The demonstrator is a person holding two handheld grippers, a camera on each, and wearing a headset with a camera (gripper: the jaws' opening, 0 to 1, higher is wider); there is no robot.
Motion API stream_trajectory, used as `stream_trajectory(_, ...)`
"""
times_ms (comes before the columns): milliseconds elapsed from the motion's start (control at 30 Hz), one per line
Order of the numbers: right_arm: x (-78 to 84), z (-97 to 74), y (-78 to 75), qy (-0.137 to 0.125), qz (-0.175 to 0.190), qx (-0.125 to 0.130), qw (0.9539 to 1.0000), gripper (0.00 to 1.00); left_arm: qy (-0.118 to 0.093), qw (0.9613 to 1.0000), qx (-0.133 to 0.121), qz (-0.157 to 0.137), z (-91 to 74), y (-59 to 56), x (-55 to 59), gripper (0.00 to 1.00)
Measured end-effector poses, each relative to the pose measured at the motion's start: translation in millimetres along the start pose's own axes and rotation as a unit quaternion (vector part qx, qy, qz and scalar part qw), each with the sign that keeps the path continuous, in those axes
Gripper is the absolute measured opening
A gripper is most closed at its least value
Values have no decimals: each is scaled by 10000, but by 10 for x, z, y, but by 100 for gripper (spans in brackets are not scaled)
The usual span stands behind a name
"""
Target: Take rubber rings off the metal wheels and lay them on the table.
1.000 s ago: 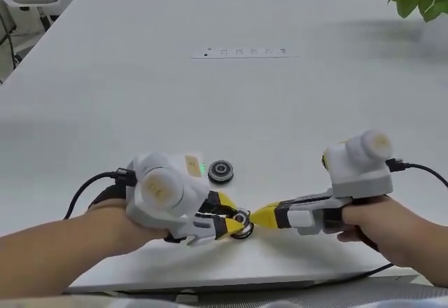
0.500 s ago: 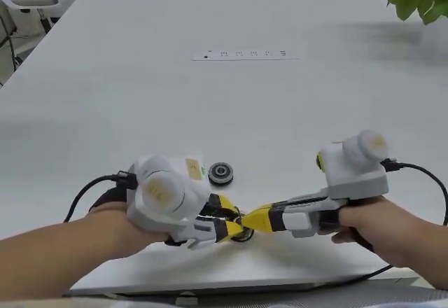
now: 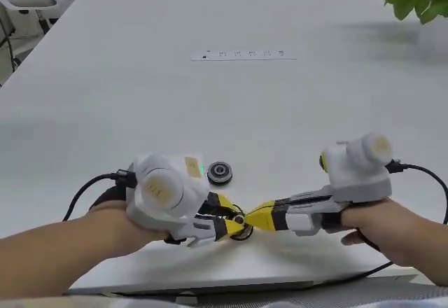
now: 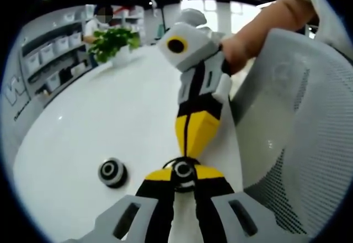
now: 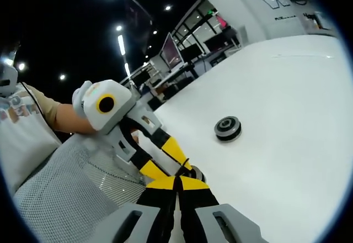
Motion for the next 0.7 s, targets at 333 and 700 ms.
stream_trajectory(333,4,-34,-61,-10,-258,92,9996,0,-42,9998,27,-176,-4,7,10,13)
stream_trajectory(700,5,-43,-104,42,-307,130,9994,0,-117,9997,82,-218,0,9,7,13)
Point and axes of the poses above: the centre of the closed fingertips' face, and the gripper's own axes: z roughly forward along the fingers, y roughly to its left, x roughly out of its underside, the point moved 9 cm from there along -z, roughly backward along the fingers
